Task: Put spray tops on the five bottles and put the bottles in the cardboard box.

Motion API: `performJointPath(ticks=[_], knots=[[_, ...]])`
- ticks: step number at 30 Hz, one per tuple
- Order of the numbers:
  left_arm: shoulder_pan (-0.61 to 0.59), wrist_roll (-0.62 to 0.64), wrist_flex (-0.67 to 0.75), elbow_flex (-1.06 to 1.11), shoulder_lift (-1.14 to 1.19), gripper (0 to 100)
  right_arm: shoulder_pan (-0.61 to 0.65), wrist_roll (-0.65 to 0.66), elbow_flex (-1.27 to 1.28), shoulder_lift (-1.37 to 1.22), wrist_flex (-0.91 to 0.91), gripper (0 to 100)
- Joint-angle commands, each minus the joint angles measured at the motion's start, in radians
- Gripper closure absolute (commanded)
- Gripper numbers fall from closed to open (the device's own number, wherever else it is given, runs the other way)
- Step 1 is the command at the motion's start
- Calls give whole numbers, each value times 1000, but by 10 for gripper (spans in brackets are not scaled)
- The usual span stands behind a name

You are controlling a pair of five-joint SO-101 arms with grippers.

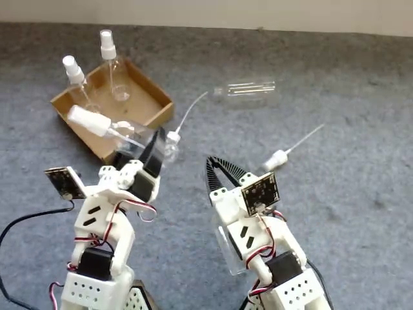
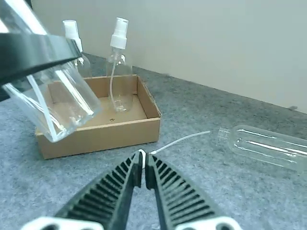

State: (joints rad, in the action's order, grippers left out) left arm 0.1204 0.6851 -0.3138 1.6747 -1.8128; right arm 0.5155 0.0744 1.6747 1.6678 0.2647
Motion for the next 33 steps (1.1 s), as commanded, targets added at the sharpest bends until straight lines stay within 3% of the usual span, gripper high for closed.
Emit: performJointPath(ticks=[1, 9, 15, 25, 33], knots=[[88, -11, -2, 21, -8, 945, 28, 3, 133, 12, -25, 986], [208, -11, 2, 21, -8, 947, 248, 5, 133, 12, -24, 986], [220, -12, 23, 21, -8, 947, 257, 11, 130, 13, 19, 986], [122, -11, 46, 21, -8, 947, 260, 11, 133, 13, 25, 986], [128, -8, 95, 21, -8, 947, 414, 11, 133, 13, 24, 986]])
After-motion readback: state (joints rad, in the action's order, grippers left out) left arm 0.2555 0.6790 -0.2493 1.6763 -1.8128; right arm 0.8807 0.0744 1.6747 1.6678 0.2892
